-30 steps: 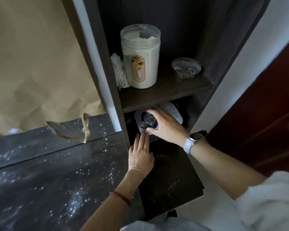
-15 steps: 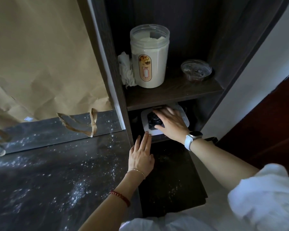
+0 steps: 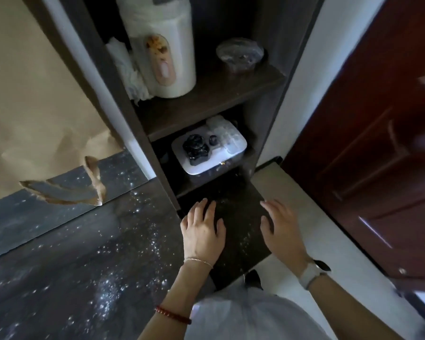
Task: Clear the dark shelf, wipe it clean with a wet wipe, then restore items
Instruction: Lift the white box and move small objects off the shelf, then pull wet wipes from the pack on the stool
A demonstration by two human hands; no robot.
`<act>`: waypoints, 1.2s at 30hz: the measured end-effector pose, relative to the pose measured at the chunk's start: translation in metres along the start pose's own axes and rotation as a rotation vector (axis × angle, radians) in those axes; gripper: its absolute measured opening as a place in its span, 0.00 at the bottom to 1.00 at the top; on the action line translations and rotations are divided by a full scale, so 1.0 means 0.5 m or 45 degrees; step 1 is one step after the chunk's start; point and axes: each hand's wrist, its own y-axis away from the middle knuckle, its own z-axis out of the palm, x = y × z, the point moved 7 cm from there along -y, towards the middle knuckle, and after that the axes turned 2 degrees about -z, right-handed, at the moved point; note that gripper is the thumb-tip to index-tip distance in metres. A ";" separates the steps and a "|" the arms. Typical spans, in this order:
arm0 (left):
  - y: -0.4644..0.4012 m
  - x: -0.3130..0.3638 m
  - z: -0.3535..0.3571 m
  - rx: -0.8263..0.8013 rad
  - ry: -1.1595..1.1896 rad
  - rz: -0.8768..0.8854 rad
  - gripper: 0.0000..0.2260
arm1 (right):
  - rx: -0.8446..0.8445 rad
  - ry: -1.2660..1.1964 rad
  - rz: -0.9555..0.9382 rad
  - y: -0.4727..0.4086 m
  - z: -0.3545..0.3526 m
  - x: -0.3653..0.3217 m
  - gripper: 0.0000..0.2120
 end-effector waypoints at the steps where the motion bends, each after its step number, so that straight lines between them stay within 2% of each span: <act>1: 0.012 0.006 0.019 -0.052 0.017 0.020 0.21 | -0.005 0.024 0.120 0.038 -0.001 0.030 0.20; 5: 0.068 0.051 0.102 -0.282 0.031 0.202 0.22 | 0.135 0.140 0.507 0.207 -0.036 0.123 0.16; 7: 0.095 0.080 0.147 -0.420 0.007 0.265 0.22 | 0.215 0.178 0.678 0.296 -0.067 0.153 0.17; 11: 0.162 0.212 0.226 -0.644 -0.050 0.560 0.20 | 0.418 0.200 1.075 0.498 -0.152 0.223 0.21; 14: 0.221 0.324 0.274 -0.707 -0.077 0.761 0.20 | 0.574 0.179 1.281 0.630 -0.201 0.270 0.22; 17: 0.295 0.435 0.325 -0.702 -0.103 0.898 0.18 | 0.681 0.148 1.411 0.751 -0.235 0.318 0.22; 19: 0.369 0.506 0.382 -0.805 -0.188 0.964 0.19 | 0.710 0.096 1.524 0.842 -0.257 0.359 0.20; 23: 0.539 0.655 0.478 -0.918 -0.245 1.101 0.19 | 0.725 0.082 1.649 1.014 -0.308 0.441 0.22; 26: 0.676 0.775 0.516 -1.016 -0.266 1.240 0.19 | 0.731 0.053 1.796 1.135 -0.341 0.486 0.16; 29: 0.773 0.861 0.545 -1.074 -0.329 1.369 0.18 | 0.813 0.032 1.948 1.224 -0.363 0.514 0.12; 36: 0.901 1.036 0.671 -1.088 -0.563 1.606 0.14 | 0.836 -0.134 2.179 1.348 -0.403 0.634 0.14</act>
